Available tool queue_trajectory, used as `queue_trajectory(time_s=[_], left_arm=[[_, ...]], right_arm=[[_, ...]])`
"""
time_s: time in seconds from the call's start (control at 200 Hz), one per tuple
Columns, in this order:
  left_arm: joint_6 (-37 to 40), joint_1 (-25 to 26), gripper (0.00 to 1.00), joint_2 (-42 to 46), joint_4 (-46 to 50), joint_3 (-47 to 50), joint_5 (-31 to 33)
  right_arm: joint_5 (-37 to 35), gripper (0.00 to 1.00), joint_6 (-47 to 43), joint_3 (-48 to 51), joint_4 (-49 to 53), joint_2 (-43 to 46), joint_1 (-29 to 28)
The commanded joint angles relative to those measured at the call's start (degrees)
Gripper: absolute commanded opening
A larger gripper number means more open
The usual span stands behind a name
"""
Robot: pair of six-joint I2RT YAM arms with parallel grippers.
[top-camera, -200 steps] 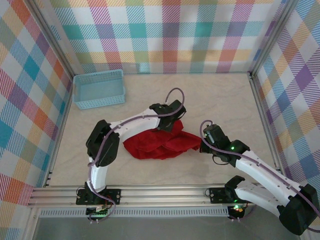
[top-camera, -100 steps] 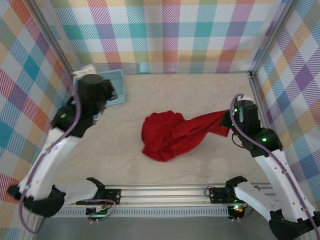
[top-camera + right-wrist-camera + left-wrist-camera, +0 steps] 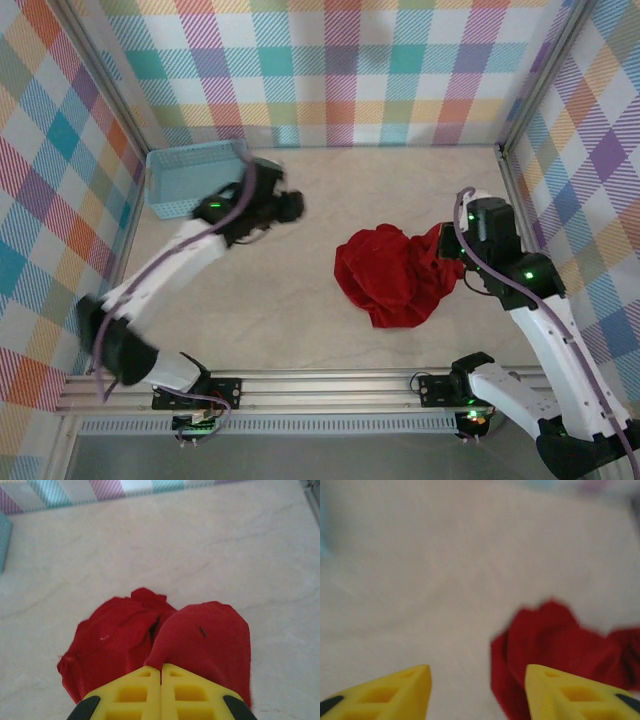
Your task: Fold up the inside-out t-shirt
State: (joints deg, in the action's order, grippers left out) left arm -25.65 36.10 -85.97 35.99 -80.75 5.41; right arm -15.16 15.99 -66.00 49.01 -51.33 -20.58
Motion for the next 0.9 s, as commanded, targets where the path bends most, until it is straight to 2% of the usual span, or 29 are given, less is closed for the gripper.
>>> queue_trajectory(time_s=[0.0, 0.13, 0.37, 0.49, 0.525, 0.645, 0.74, 0.82, 0.895], left_arm=[[0.7, 5.4, 0.6, -5.8, -3.5, 0.6, -9.4], [0.9, 8.4, 0.71, -13.8, -5.8, -1.5, -10.7], [0.1, 9.7, 0.74, -23.0, -9.7, -5.0, -15.2], [-0.1, 9.7, 0.65, -26.6, -9.6, -7.3, -16.0], [-0.1, 9.7, 0.59, -27.5, -9.5, -8.1, -16.5], [0.2, 9.6, 0.3, -29.2, -7.7, -10.0, -15.8], [0.6, 9.2, 0.0, -27.1, -6.2, -9.9, -13.3], [0.1, 7.8, 0.0, -22.1, -4.7, -8.2, -8.6], [-2.2, 5.6, 0.0, -13.7, -4.9, -3.8, -3.6]], right_arm=[[0.8, 0.0, 0.6, 0.6, -0.9, 0.2, 0.1], [1.0, 0.0, 1.1, 2.2, -1.4, 0.2, 0.1], [0.8, 0.0, 1.3, 4.9, -1.6, 1.0, 0.1], [-0.4, 0.0, 1.5, 5.4, -1.4, 0.8, 0.1], [-1.1, 0.0, 1.7, 5.3, -1.3, 0.6, 0.1], [-5.4, 0.0, 2.6, 3.7, 0.7, -0.4, 0.1], [-8.9, 0.0, 3.0, 1.2, 2.5, -1.5, 0.6], [-10.0, 0.0, 3.0, -2.0, 4.0, -2.6, 2.1], [-10.5, 0.0, 2.4, -5.3, 5.1, -3.4, 3.7]])
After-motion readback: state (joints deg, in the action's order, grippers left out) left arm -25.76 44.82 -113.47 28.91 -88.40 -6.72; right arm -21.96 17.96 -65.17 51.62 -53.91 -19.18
